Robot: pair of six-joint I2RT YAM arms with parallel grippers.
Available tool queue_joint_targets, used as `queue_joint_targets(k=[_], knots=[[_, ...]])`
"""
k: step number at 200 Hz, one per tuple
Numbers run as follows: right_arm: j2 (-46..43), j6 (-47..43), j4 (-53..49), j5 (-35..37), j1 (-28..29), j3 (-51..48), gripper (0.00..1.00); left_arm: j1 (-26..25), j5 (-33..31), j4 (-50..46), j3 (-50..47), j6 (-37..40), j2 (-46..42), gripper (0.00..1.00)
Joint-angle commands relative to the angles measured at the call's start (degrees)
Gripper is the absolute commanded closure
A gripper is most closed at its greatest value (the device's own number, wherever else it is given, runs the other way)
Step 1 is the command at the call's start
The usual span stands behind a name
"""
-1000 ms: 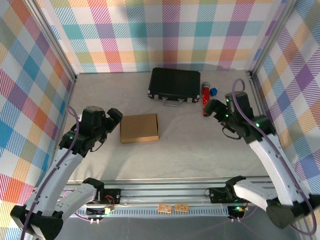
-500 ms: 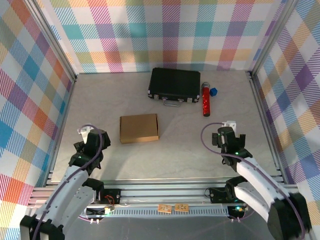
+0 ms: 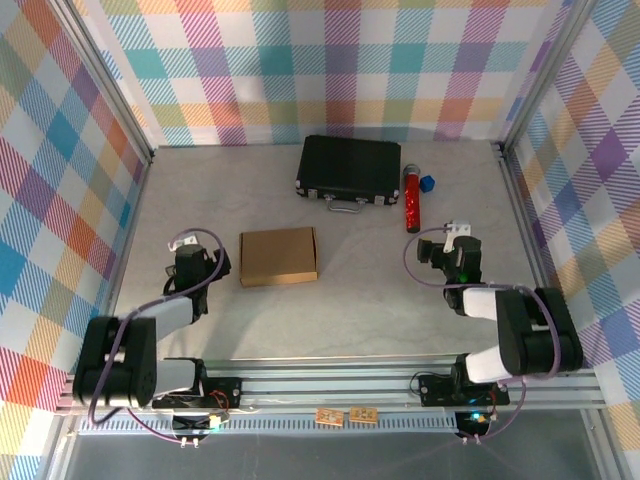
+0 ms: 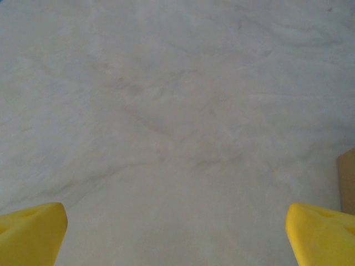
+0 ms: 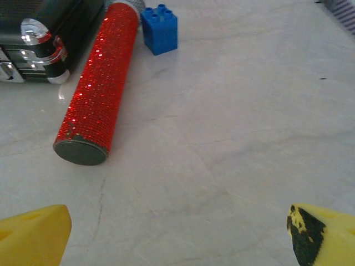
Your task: Fold the paper box
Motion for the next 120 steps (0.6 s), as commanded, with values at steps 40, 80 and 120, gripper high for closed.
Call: queue_joint_targets(k=[40, 80, 120], knots=[[4.3, 2.3, 6.1, 1.2, -0.9, 3.5, 0.01, -0.3, 9.3, 28.3, -0.1, 7.3, 12.6, 0.00], [4.4, 2.2, 6.4, 1.2, -0.9, 3.4, 0.01, -0.4, 10.3, 25.8, 3.0, 7.8, 15.2, 0.00], [4.3, 2.2, 6.5, 1.3, -0.9, 3.3, 0.01, -0.4, 10.6, 26.3, 2.8, 7.6, 15.2, 0.00]])
